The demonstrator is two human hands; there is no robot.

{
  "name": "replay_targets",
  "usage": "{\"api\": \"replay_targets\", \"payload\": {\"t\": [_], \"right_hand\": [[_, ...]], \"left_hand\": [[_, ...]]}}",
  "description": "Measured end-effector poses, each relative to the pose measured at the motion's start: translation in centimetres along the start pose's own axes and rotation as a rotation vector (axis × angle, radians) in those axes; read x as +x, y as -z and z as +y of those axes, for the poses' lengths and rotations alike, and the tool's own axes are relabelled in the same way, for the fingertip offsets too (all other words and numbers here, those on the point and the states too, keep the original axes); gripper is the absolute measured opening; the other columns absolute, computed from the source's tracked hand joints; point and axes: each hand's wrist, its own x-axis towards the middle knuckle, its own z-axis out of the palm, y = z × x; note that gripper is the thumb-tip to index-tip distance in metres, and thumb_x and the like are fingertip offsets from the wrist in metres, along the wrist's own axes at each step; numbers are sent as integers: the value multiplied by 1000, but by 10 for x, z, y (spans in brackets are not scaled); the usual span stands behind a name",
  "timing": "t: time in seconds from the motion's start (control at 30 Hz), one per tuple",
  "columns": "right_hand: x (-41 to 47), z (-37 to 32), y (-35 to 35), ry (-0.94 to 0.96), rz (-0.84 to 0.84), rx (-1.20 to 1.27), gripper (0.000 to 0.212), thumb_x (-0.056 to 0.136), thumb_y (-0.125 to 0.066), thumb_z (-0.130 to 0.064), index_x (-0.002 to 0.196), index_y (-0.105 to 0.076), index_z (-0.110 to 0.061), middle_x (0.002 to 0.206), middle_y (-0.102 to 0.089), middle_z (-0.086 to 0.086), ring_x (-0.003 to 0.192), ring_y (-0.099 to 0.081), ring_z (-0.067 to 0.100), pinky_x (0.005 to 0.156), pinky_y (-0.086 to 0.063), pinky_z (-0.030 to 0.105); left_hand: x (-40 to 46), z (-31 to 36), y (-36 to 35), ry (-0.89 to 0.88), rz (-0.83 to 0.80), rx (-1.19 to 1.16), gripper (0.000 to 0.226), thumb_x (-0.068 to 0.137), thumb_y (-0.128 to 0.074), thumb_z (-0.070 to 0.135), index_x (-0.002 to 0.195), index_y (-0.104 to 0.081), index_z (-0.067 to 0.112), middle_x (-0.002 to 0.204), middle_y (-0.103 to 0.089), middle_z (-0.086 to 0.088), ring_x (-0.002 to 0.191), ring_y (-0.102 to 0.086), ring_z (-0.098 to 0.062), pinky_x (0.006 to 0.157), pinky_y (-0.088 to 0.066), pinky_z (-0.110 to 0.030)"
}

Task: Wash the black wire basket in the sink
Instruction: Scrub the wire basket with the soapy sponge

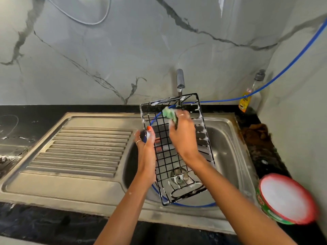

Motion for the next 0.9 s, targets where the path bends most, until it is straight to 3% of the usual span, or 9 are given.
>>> {"api": "replay_targets", "payload": {"t": [0.07, 0.13, 0.23, 0.33, 0.4, 0.5, 0.63, 0.7, 0.9], "right_hand": [[9, -8, -9, -12, -30, 76, 33, 92, -52, 0, 124, -56, -7, 124, -54, 11, 104, -60, 17, 87, -46, 8], [4, -13, -17, 93, -149, 79, 28, 92, -52, -1, 118, -60, -8, 121, -55, 9, 103, -57, 13, 79, -37, -4], [-26, 0, -23, 221, -461, 76, 22, 90, -55, -4, 111, -59, -11, 106, -57, 2, 93, -56, 12, 79, -44, 8], [-65, 22, -17, 176, -753, -67, 25, 85, -53, 0, 108, -58, -10, 111, -57, 5, 96, -58, 18, 84, -50, 25], [-75, 27, -10, 170, -891, -216, 24, 84, -53, -1, 105, -60, -11, 109, -58, 5, 96, -59, 20, 85, -53, 31], [-54, 13, 5, 86, -785, -170, 21, 85, -58, -6, 104, -61, -15, 106, -57, -1, 92, -58, 14, 84, -54, 30], [8, -10, 19, 198, -288, -245, 28, 89, -55, -7, 116, -58, -11, 119, -55, 8, 101, -59, 22, 90, -52, 35], [30, -12, 16, 231, -197, -363, 32, 88, -53, -5, 120, -56, -8, 123, -53, 13, 107, -56, 29, 93, -49, 40], [-18, 19, -7, 209, -559, -523, 43, 86, -55, -4, 128, -46, -13, 137, -40, 8, 126, -38, 28, 106, -37, 41]], "left_hand": [[-3, 2, -3, -7, -60, 27, 101, 48, -41, 101, 132, -48, 46, 137, -57, 4, 128, -51, -18, 110, -35, -51], [-9, 9, -5, -57, -75, 46, 53, 73, -41, 82, 109, -61, 48, 116, -68, 13, 116, -59, -9, 107, -41, -47], [-4, 7, 2, -88, -53, 19, 47, 94, -41, 60, 120, -64, 28, 114, -69, 1, 106, -64, -11, 101, -47, -48], [-2, 11, 7, -16, -61, -16, 70, 77, -44, 75, 126, -56, 26, 124, -64, -6, 112, -62, -22, 101, -44, -51], [-2, 13, 9, 23, -57, -60, 61, 71, -41, 74, 111, -59, 31, 114, -66, -3, 106, -61, -24, 98, -45, -49], [-2, 9, 9, 59, -39, -123, 63, 77, -42, 72, 113, -62, 25, 100, -72, -6, 87, -66, -24, 83, -49, -43], [-1, 5, 7, 68, -56, -67, 56, 83, -35, 74, 117, -53, 33, 114, -65, 2, 104, -61, -19, 95, -43, -46], [-3, 7, 3, 81, -70, -57, 48, 83, -35, 73, 116, -47, 40, 118, -61, 5, 106, -59, -16, 95, -41, -45], [1, 2, 1, 79, 13, -76, 44, 91, -38, 66, 108, -63, 33, 116, -68, -3, 111, -60, -24, 101, -43, -49]]}}
